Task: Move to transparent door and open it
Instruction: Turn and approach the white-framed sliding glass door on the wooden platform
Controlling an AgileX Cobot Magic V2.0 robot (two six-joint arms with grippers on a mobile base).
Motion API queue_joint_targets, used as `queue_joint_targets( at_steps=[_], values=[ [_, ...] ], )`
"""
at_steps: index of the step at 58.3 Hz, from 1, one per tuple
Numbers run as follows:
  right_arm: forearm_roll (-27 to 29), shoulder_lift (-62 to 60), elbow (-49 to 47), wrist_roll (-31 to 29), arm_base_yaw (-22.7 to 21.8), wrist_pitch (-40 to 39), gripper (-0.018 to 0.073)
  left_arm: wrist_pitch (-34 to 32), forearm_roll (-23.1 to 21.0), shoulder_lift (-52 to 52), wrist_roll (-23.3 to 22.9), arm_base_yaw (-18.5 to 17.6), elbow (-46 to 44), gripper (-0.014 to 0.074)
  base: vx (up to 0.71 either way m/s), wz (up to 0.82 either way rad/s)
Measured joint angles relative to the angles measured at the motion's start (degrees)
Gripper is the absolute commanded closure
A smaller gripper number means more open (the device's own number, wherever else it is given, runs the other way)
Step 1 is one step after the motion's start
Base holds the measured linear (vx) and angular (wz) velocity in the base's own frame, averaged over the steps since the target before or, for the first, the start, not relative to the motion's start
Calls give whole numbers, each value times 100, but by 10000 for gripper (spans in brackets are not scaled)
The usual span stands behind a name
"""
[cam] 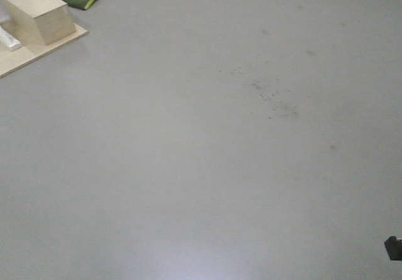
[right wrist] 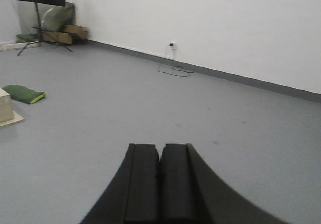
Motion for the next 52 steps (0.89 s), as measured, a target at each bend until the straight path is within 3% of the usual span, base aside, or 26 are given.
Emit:
queue_joint_targets(
  at_steps=[52],
  values=[
    [0,0,0,0,0,4,566,0,0,0,0,0,0,602,65,64]
  ],
)
